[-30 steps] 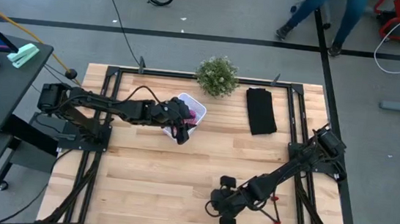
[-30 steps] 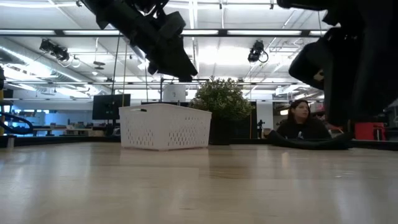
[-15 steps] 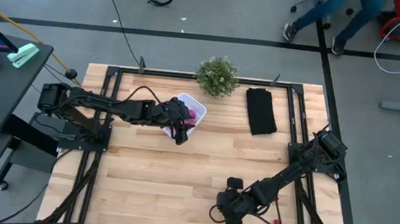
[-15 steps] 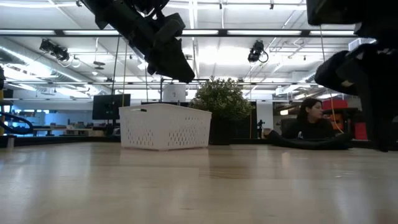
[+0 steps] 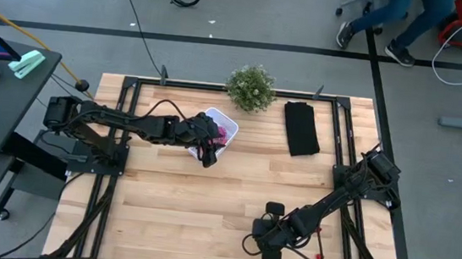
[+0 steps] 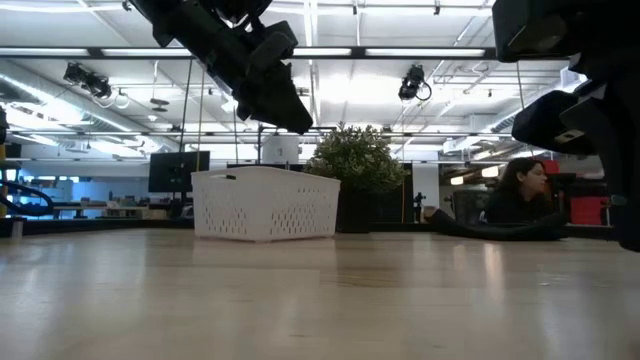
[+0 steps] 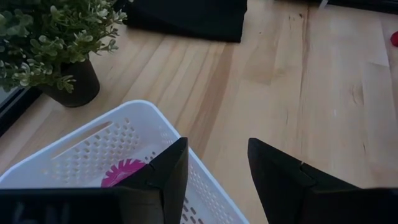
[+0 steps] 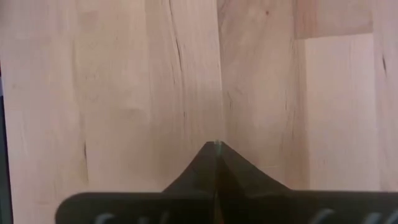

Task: Pick and placing Produce into tupperware
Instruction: Put the red strawberry into the white basket

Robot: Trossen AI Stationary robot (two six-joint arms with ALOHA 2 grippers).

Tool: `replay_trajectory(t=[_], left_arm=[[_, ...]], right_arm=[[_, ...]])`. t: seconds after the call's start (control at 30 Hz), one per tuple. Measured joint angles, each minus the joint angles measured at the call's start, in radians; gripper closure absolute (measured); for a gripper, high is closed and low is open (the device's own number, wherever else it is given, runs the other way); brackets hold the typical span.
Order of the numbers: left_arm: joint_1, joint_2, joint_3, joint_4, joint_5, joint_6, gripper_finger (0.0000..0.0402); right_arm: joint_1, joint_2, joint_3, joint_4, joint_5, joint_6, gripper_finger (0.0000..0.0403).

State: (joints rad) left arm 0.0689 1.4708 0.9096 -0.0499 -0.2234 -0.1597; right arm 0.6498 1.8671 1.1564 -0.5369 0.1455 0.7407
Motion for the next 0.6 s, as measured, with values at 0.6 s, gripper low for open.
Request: replay_trajectory(t=[0.6], left_arm=[[-0.002, -0.019, 0.001, 0.001, 0.0, -0.031, 0.023]], right_arm=[[-0.15, -0.059, 0.0, 0.028, 0.346, -0.254, 0.04]])
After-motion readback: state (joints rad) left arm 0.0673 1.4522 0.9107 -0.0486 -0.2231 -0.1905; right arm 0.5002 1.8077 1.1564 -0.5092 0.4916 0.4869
